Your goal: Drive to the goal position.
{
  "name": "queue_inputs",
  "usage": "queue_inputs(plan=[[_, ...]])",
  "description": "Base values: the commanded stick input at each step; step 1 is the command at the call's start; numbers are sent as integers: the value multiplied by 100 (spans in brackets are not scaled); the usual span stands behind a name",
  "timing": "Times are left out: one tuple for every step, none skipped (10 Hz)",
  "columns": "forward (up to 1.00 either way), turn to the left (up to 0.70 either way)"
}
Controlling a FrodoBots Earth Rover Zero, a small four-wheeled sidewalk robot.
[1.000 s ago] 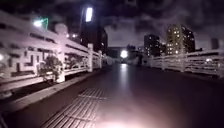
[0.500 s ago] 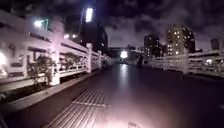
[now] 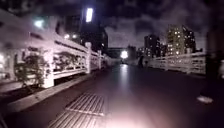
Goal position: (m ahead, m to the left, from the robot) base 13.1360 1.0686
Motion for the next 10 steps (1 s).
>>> queue_inputs(plan=[[45, 0], [45, 0], [45, 0], [45, 0], [45, 0], [45, 0], [45, 0], [45, 0], [45, 0], [45, 0]])
